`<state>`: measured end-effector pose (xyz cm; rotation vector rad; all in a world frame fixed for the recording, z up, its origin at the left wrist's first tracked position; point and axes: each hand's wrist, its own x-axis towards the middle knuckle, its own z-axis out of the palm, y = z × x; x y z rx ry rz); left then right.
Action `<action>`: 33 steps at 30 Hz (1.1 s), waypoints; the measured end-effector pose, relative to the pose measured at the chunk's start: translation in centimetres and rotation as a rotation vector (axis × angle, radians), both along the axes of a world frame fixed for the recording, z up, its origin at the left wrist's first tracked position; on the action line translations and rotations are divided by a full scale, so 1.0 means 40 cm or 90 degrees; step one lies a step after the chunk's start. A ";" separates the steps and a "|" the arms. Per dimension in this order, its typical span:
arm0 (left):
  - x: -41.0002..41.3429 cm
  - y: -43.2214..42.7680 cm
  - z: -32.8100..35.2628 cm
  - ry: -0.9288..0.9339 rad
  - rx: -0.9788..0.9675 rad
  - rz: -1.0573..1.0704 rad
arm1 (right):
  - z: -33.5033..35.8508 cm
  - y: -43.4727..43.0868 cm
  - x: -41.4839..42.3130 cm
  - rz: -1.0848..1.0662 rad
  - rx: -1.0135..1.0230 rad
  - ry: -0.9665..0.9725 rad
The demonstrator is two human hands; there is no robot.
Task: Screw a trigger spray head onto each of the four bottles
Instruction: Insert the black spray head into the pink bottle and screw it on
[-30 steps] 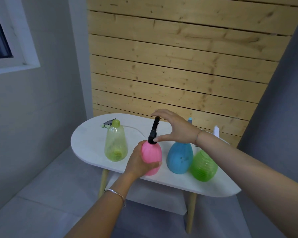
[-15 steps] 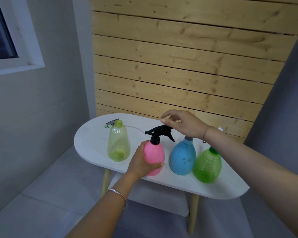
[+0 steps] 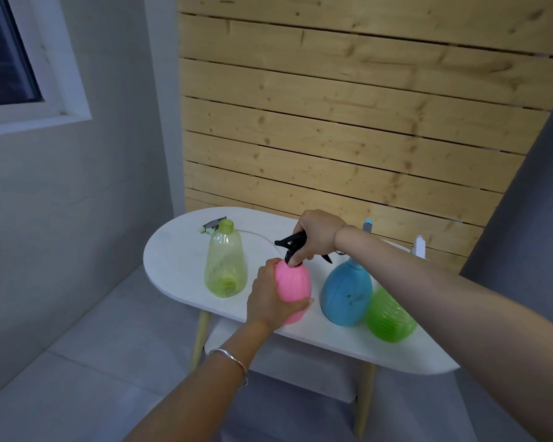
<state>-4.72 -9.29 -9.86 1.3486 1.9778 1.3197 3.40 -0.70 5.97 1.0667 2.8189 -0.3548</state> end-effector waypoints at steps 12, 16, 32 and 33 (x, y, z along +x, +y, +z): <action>-0.097 0.007 0.011 -0.043 -0.069 -0.178 | 0.004 0.011 0.001 0.044 0.003 0.010; -0.082 0.005 -0.012 -0.046 -0.010 -0.133 | -0.006 0.018 -0.008 0.034 0.004 0.011; -0.103 0.025 -0.012 -0.066 -0.024 -0.164 | 0.017 0.045 -0.038 0.055 -0.020 -0.037; -0.099 0.026 -0.016 -0.061 -0.016 -0.154 | 0.015 0.046 -0.032 0.059 -0.013 -0.025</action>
